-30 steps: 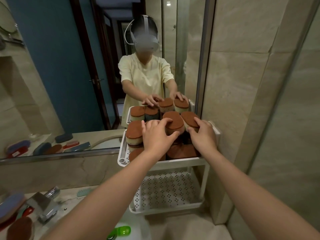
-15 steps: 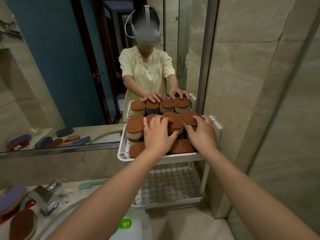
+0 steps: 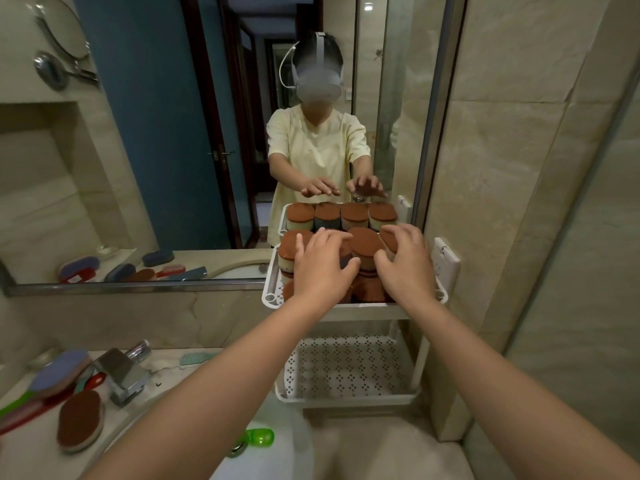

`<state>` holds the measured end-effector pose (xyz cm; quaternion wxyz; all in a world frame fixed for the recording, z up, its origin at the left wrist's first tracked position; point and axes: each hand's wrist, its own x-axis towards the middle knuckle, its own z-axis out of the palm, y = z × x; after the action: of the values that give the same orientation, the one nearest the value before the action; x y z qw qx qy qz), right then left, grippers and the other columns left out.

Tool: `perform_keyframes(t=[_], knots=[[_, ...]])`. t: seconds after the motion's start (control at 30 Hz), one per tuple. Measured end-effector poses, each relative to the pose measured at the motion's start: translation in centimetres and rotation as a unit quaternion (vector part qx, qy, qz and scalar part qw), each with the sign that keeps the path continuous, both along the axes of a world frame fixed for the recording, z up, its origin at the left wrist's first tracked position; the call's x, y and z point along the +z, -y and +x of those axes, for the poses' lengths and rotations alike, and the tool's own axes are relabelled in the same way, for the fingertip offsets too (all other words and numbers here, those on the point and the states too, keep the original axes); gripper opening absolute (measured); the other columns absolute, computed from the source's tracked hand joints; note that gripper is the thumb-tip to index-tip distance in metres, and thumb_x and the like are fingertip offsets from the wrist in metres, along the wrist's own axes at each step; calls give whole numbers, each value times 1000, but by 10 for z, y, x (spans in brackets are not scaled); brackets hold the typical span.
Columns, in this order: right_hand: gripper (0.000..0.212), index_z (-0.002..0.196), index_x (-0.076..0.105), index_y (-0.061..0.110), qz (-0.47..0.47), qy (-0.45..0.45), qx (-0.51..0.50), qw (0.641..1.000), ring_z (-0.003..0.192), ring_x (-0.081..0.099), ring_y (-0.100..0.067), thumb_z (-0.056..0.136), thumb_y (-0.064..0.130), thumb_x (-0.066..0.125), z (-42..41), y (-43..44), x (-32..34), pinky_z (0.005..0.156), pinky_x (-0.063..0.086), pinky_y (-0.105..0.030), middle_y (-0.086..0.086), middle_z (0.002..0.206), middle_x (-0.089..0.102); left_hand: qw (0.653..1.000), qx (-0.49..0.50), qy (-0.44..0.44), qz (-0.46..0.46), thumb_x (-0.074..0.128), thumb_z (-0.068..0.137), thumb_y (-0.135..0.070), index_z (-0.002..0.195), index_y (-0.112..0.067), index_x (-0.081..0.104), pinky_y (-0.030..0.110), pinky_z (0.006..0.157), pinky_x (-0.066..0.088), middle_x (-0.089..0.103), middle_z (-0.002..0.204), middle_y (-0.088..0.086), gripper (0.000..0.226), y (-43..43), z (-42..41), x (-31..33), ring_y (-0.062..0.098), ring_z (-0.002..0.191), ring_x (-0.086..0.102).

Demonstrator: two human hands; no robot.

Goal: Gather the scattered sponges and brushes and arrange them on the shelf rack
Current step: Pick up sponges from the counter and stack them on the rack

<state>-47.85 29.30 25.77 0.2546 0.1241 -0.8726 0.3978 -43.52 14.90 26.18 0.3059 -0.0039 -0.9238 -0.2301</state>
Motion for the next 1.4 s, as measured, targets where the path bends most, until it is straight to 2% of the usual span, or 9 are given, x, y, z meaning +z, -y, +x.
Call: perform_keyframes(t=[0.1,0.17,0.23,0.43,0.57,1.0,1.23,1.33,1.4], knots=[[41,125,56,27,-50,-29,59,997,123,46,-15,84,19,55,20,22,7,96,41,-31,5,132,50,996,2,-27,84,59,89,-32,122,-32,55,41,120,13,54,128,-14,33,10,21,-1,8,124,46],[41,124,56,27,-76,-38,100,991,120,47,-11,85,16,55,35,37,8,94,41,-26,6,130,50,990,-1,-38,138,59,88,-28,119,-34,56,34,105,39,52,124,-17,32,19,37,-3,3,116,49],[41,123,56,26,-101,-54,141,983,115,49,-6,84,12,55,51,52,6,90,39,-19,7,129,49,982,9,-57,179,58,87,-25,115,-36,57,26,88,48,50,118,-23,30,31,55,-5,-3,108,51],[44,122,57,24,-125,-61,244,960,102,50,9,82,5,55,99,109,-12,83,42,-7,7,125,49,972,80,-83,204,60,86,-20,105,-40,57,17,77,45,53,108,-25,28,80,112,-20,-5,99,53],[45,121,57,23,-119,-37,306,944,98,55,-8,81,4,54,124,145,-25,85,46,-21,7,117,53,963,132,-76,221,61,85,-18,106,-40,56,22,82,46,51,108,-24,30,111,144,-35,-3,100,52],[46,121,52,37,-76,104,426,895,99,54,0,81,16,52,195,268,-83,81,53,-36,16,116,48,910,302,-55,278,61,80,-17,97,-43,57,32,78,53,62,99,-18,31,209,257,-87,-2,90,59],[44,123,53,32,-17,148,480,865,103,57,-10,82,16,56,242,348,-107,88,49,-34,11,116,50,875,395,-25,278,62,81,-19,98,-40,56,24,74,49,62,103,-16,28,279,325,-119,1,92,59],[46,124,52,32,14,175,486,856,96,56,-9,80,16,56,261,387,-117,85,47,-30,7,119,50,858,419,7,297,62,84,-19,100,-41,55,31,73,56,62,105,-16,29,314,351,-133,2,93,59],[45,121,52,35,30,183,500,846,97,54,-7,80,15,56,273,412,-126,82,41,-21,10,119,49,850,434,26,297,64,85,-20,102,-40,57,18,64,53,62,107,-15,27,339,368,-142,-1,90,58]])
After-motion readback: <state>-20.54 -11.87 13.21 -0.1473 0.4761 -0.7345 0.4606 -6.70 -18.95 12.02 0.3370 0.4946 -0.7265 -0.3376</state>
